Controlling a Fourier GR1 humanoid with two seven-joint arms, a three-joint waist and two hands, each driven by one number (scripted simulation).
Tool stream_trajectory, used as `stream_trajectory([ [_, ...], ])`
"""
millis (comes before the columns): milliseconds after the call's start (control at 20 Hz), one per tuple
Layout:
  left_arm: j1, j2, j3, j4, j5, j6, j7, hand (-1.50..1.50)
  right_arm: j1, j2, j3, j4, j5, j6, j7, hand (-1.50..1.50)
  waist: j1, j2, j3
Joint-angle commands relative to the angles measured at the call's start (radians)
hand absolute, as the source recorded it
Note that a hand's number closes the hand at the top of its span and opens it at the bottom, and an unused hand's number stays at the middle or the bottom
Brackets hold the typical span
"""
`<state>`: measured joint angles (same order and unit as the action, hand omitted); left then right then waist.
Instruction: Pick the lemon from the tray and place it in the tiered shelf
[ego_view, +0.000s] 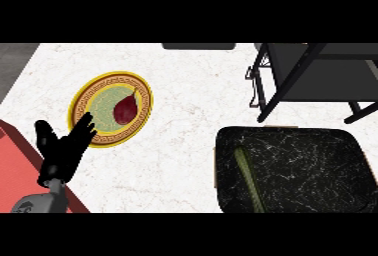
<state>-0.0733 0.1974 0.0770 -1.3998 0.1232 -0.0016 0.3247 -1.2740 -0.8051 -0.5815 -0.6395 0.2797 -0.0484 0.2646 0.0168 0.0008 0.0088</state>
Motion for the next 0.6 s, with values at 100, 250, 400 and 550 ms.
stream_trajectory([
  [100,0.065,0.0,-0.006,-0.033,0.01,-0.024,0.008,0.0,0.062,-0.16,-0.111,0.082,-0.063,0.009,-0.026,-1.5,-0.001,0.003,-0.008],
  [250,0.042,-0.024,-0.004,0.012,0.001,-0.003,-0.011,0.0,0.111,-0.224,-0.17,0.145,-0.121,0.086,-0.07,-1.5,-0.007,0.007,-0.007],
  [400,0.042,-0.017,0.004,0.025,-0.003,-0.009,-0.031,0.0,0.118,-0.315,-0.185,0.199,-0.146,0.185,-0.057,-1.5,-0.007,0.006,-0.008],
  [550,0.038,-0.017,-0.002,0.008,-0.004,-0.012,-0.015,0.0,0.157,-0.402,-0.211,0.257,-0.165,0.273,-0.115,-1.5,-0.004,0.009,-0.006],
])
